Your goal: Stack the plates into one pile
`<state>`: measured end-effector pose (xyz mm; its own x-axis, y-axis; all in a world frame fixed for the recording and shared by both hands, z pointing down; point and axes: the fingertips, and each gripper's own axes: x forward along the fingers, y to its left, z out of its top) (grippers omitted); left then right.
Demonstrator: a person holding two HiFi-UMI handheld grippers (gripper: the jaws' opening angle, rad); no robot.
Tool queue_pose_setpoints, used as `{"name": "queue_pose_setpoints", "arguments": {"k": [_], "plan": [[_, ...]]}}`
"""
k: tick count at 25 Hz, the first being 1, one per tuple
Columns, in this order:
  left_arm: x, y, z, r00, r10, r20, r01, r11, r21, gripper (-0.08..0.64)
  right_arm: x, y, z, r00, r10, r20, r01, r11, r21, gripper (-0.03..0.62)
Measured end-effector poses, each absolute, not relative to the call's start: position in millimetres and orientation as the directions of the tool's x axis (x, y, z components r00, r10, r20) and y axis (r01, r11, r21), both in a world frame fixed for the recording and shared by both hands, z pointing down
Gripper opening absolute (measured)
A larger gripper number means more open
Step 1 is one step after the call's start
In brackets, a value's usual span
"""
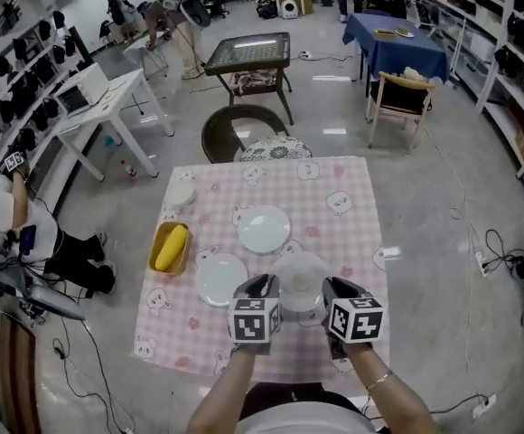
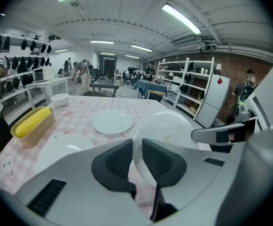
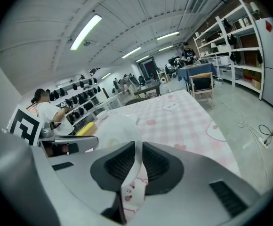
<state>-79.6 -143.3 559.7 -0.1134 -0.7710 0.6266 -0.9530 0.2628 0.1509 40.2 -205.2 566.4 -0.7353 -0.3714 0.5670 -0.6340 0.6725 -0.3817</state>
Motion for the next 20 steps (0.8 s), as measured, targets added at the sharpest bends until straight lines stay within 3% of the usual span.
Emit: {"name": "queue_pose_setpoints", "arguments": {"k": [7,20], "plan": [[-136.9,-97.0,552.2,-0.218,-0.750,0.625,-0.923,0.366,0.118,0.083,-26.5,-172.1,557.9,-0.788,-0.260,0.558,-0.528,0.751,-0.396,0.049],[-245.6,-27.1,557.0,-0.269,-0.717,0.643,-0.880,0.454,0.138,0.081,-142.4,-111.6,564.2,-0.789,-0.154,0.595,-0.456,0.795,-0.400,0.049]]}}
